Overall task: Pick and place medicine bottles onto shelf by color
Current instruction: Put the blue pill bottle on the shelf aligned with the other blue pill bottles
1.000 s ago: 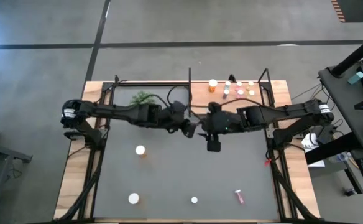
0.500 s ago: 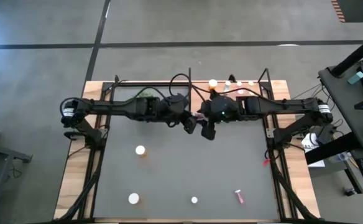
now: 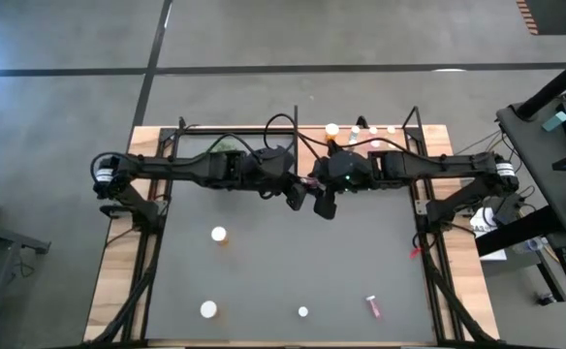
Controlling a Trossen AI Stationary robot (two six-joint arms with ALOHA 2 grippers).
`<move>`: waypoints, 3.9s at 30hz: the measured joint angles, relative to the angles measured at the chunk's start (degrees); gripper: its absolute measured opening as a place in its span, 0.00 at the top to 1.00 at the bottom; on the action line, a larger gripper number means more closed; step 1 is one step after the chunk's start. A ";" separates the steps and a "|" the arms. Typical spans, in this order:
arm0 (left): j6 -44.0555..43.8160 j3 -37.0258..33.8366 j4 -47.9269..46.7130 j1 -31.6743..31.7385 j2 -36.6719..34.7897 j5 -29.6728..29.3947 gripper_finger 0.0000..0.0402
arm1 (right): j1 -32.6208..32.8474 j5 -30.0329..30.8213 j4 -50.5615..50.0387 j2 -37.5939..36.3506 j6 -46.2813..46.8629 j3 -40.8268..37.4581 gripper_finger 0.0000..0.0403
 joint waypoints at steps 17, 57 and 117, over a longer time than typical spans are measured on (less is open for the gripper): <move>-0.08 -0.24 3.17 -0.25 -0.20 1.63 0.73 | 0.03 -0.31 -1.31 0.00 -0.25 -0.11 0.71; 0.09 -0.31 5.24 -0.12 -0.62 0.18 0.40 | -1.36 0.13 -8.67 -1.42 -0.04 0.73 0.82; 21.05 -2.29 33.93 0.09 -0.72 -16.76 0.40 | -1.70 6.18 43.63 -13.89 3.79 -17.75 0.83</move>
